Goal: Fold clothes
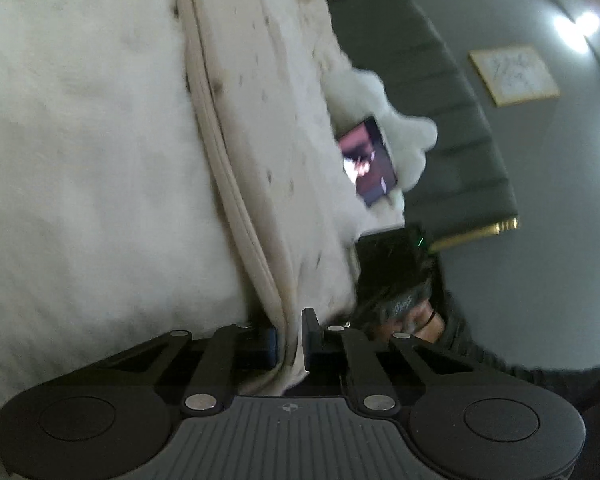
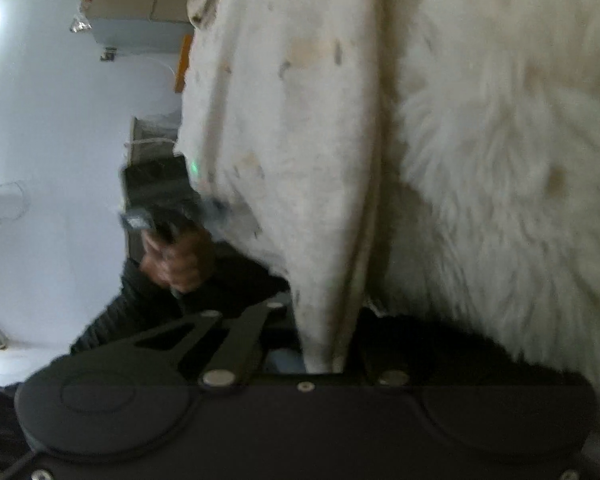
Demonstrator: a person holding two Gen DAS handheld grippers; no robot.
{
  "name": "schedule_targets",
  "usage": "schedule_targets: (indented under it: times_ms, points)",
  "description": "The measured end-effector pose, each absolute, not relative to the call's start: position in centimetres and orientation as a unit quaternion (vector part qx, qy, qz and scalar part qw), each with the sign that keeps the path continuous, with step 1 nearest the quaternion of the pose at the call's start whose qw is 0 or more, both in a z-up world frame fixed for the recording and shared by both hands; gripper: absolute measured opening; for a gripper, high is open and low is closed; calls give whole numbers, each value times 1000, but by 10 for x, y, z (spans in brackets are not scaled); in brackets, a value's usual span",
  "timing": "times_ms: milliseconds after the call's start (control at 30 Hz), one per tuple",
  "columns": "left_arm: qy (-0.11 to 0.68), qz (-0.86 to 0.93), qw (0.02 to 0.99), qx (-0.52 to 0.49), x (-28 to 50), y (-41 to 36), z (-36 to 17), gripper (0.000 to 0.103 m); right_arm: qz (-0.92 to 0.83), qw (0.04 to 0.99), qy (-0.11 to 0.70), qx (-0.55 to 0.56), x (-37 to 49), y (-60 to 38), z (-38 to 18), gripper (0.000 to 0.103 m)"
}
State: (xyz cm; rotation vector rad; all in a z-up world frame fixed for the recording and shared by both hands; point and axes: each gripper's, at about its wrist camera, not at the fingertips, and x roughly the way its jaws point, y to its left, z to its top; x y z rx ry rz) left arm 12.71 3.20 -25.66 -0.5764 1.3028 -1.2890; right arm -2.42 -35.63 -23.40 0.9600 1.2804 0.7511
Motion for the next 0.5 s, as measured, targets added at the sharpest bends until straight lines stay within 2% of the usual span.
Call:
schedule_targets:
  times_ms: [167, 233, 333, 500]
  points:
    - [567, -541, 578, -225, 125, 22, -260, 10, 326, 650, 547, 415, -27, -350, -222, 2]
    - [574, -547, 572, -208, 122, 19, -255, 4, 319, 659, 538, 419, -30, -349, -211, 1]
    - [582, -554, 563, -194, 120, 20, -234, 3, 325, 676, 517, 414, -43, -354, -186, 1]
    - [529, -595, 567, -212, 110, 43, -142, 3, 346, 702, 465, 414, -68, -367, -134, 1]
